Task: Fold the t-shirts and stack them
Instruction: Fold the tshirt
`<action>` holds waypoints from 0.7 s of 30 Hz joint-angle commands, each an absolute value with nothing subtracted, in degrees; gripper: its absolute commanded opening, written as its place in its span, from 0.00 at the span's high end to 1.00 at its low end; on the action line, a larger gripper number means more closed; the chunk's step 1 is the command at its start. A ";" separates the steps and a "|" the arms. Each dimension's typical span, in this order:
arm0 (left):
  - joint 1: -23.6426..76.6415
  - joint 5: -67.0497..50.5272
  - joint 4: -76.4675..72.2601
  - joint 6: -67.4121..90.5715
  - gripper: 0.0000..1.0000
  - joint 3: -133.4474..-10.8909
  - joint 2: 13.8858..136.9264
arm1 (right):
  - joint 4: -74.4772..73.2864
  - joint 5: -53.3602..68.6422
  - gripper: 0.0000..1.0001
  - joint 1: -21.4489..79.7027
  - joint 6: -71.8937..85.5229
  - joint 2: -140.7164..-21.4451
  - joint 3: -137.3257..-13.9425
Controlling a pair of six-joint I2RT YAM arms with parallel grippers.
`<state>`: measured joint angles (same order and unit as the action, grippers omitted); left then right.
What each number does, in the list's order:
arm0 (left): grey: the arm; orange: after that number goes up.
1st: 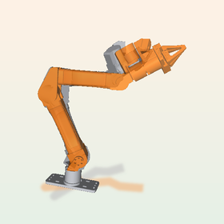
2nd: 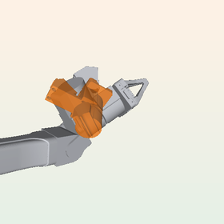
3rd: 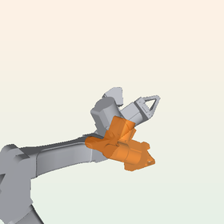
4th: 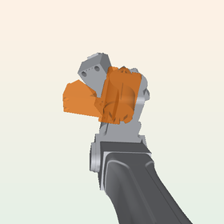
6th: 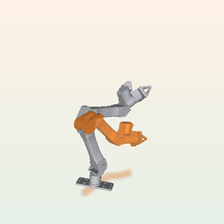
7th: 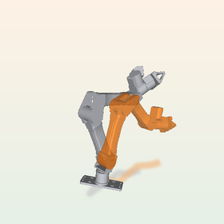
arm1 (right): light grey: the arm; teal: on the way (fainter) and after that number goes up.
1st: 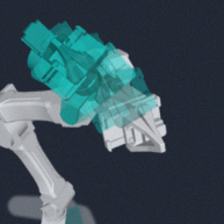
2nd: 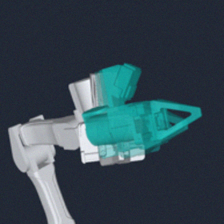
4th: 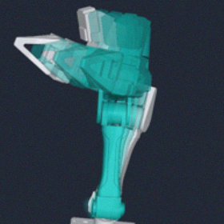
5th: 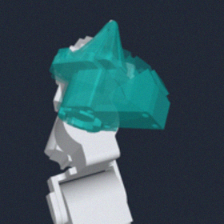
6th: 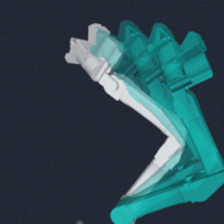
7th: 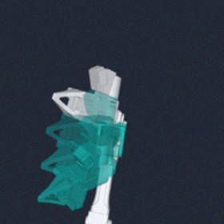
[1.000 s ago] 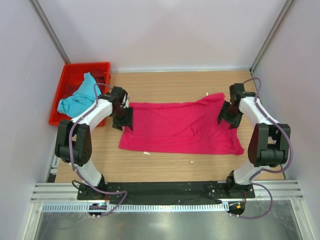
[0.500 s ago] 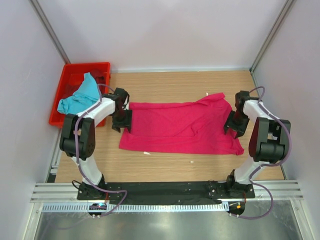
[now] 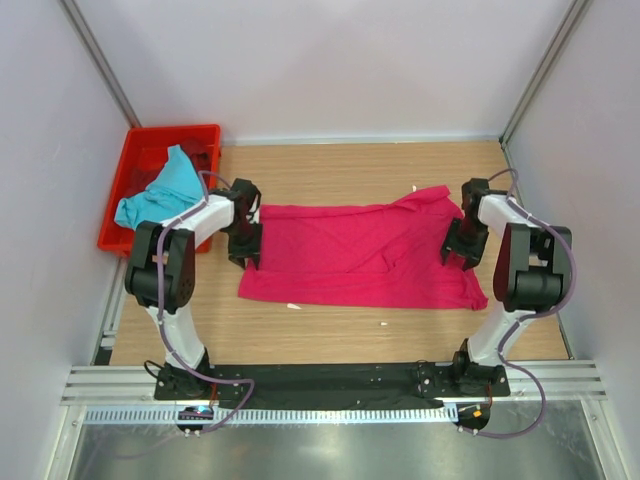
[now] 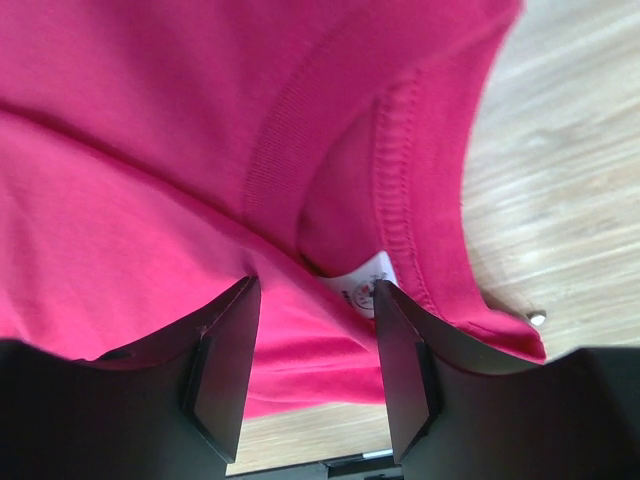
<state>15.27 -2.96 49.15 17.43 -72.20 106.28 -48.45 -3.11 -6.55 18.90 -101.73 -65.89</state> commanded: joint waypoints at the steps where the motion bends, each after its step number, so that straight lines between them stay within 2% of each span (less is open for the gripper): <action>1: 15.56 -3.60 50.18 17.14 0.61 -73.65 106.44 | -47.29 -4.22 0.45 -5.45 17.84 -102.30 -69.17; 9: 15.56 -3.43 50.36 17.31 0.73 -74.18 106.96 | -47.11 -5.27 0.50 -5.36 17.84 -104.06 -70.31; 14: 15.56 -2.37 50.10 17.66 0.79 -74.27 106.79 | -46.32 -5.80 0.61 -5.36 18.10 -104.06 -70.05; 17: 15.56 -1.67 50.10 18.10 0.83 -74.44 106.70 | -45.53 -5.71 0.76 -5.36 18.37 -104.32 -69.70; 18: 15.56 -1.50 50.10 18.45 0.83 -74.36 106.61 | -45.61 -6.06 0.87 -5.36 18.72 -104.41 -69.87; 19: 15.56 -1.32 50.01 18.63 0.84 -74.27 106.52 | -45.62 -6.33 0.93 -5.36 18.89 -104.41 -69.87; 20: 15.56 -0.71 49.92 18.89 0.86 -74.09 106.26 | -45.62 -7.37 0.98 -5.36 19.07 -104.15 -69.96; 21: 15.56 -0.53 49.57 19.42 0.87 -73.74 106.00 | -45.79 -8.17 0.99 -5.36 19.25 -103.80 -69.96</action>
<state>15.38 -2.39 49.39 18.06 -72.23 106.76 -46.68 -5.26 -5.48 18.59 -104.09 -68.38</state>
